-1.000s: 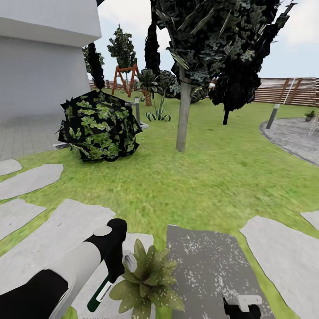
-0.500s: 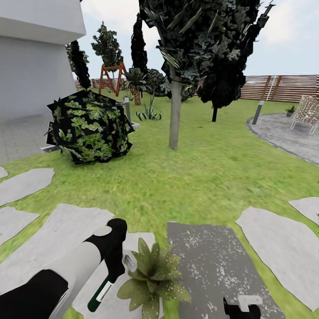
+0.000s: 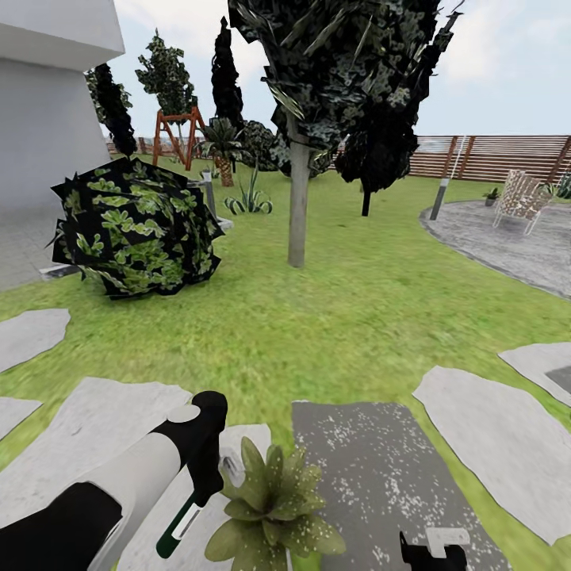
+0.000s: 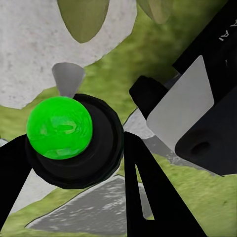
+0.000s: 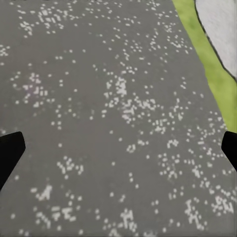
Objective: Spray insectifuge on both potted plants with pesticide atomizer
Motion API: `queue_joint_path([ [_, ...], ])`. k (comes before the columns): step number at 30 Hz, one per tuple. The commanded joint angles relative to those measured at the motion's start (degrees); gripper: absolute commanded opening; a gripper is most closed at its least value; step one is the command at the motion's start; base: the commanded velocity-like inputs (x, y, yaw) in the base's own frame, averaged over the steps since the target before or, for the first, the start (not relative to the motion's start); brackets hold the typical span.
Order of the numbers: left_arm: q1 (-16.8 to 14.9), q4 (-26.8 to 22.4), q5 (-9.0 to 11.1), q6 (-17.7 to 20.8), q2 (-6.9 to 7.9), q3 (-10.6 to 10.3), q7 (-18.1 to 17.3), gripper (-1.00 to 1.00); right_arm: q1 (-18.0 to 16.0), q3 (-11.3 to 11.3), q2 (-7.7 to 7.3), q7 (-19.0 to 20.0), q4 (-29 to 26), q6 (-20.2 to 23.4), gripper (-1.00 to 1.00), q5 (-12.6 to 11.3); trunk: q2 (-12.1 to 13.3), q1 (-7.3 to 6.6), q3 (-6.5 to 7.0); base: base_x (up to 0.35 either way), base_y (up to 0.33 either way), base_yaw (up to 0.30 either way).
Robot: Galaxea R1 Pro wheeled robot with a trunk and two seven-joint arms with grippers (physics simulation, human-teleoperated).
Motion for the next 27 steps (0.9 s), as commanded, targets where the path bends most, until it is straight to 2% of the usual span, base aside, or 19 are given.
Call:
queue_joint_path([
  [1,0.0,-0.1,-0.4,0.6,0.02,-0.1,-0.5,-1.00,-0.1,-0.3,0.00,-0.3,0.1,-0.2,1.00,0.6,0.0,-0.01,-0.05,0.000,0.000,0.000],
  [5,0.0,-0.1,-0.4,0.6,0.09,0.0,-0.5,-1.00,-0.1,-0.3,0.01,-0.3,0.1,-0.2,1.00,0.6,0.0,-0.01,-0.05,-0.029,0.000,0.000],
  [12,0.0,-0.2,-0.5,0.6,0.01,-0.1,-0.5,-1.00,-0.1,-0.3,0.02,-0.3,0.1,-0.1,1.00,0.5,0.0,-0.01,-0.05,-0.274,0.109,-0.001],
  [19,0.0,-0.2,-0.5,0.6,0.00,0.2,-0.5,-1.00,-0.1,-0.3,0.02,-0.3,0.1,-0.1,1.00,0.5,0.0,-0.01,-0.05,-0.025,0.272,-0.232],
  [23,0.0,-0.2,-0.5,0.6,-0.02,-0.1,-0.5,-1.00,-0.1,-0.3,0.02,-0.3,0.1,-0.1,1.00,0.5,0.0,-0.01,-0.05,0.009,0.060,-0.270],
  [27,0.0,-0.2,-0.5,0.6,-0.08,-0.2,-0.2,-1.00,-0.1,-0.3,0.02,-0.3,0.1,-0.1,1.00,0.5,0.0,-0.01,-0.05,0.000,0.003,-0.063],
])
